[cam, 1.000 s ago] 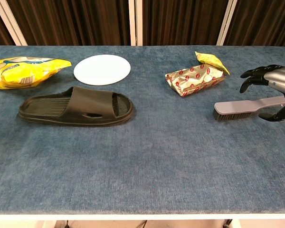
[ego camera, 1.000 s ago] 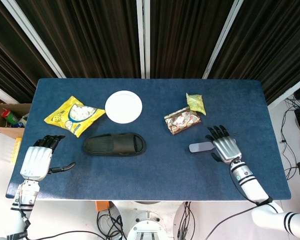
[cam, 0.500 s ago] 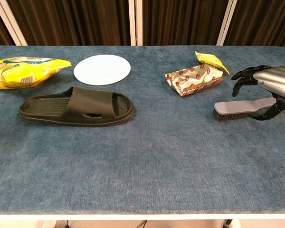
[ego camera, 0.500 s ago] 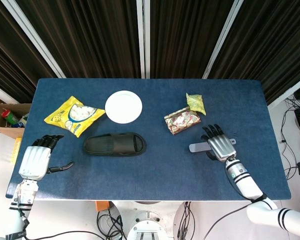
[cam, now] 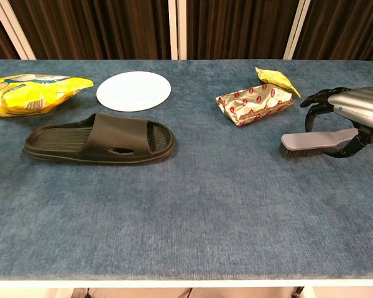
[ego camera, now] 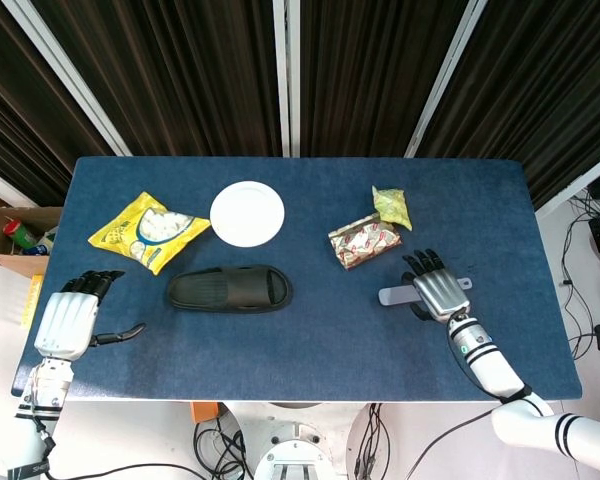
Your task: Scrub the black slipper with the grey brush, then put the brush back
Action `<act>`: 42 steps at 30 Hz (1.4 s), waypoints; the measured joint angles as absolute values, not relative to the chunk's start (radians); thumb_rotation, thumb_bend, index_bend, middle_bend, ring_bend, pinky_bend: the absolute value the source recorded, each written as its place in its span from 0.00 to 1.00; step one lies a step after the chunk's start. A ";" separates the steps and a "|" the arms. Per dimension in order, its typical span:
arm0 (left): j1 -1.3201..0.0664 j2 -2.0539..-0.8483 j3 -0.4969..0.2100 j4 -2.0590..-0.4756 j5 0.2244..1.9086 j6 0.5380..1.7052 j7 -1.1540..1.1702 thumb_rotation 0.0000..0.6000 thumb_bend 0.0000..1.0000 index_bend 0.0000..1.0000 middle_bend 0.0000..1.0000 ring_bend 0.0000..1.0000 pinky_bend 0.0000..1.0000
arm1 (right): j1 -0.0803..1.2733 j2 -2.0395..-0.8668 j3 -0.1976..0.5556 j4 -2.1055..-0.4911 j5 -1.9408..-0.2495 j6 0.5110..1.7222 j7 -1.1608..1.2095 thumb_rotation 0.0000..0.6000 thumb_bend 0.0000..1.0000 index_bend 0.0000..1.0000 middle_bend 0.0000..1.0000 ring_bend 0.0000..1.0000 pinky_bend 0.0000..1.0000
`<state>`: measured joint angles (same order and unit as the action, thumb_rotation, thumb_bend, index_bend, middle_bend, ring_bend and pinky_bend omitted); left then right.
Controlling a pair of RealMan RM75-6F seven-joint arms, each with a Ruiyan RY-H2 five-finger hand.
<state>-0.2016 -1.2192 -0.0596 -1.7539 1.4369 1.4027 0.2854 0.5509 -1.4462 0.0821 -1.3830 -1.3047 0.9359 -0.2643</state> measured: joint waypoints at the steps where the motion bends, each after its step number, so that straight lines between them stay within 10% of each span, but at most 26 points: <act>1: -0.202 -1.219 -0.059 -1.754 1.436 1.401 0.285 0.36 0.03 0.21 0.28 0.23 0.36 | 0.551 -1.447 0.082 -1.382 -1.303 0.936 -0.265 1.00 0.28 0.42 0.13 0.00 0.00; 13: -0.205 -1.222 -0.059 -1.749 1.431 1.395 0.278 0.35 0.03 0.21 0.28 0.23 0.36 | 0.554 -1.460 0.079 -1.367 -1.306 0.949 -0.256 1.00 0.30 0.58 0.21 0.00 0.04; 18: -0.206 -1.223 -0.058 -1.746 1.428 1.389 0.271 0.36 0.03 0.21 0.28 0.23 0.36 | 0.549 -1.466 0.076 -1.358 -1.324 0.967 -0.226 1.00 0.33 0.68 0.33 0.14 0.27; 42: -0.213 -1.231 -0.057 -1.730 1.427 1.375 0.233 0.35 0.03 0.21 0.28 0.23 0.36 | 0.519 -1.500 0.069 -1.279 -1.447 1.090 -0.025 1.00 0.42 0.86 0.56 0.49 0.41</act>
<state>-0.2130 -1.2306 -0.0573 -1.7295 1.4273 1.3749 0.2327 0.5189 -1.4997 0.0692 -1.2787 -1.4467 1.0896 -0.0247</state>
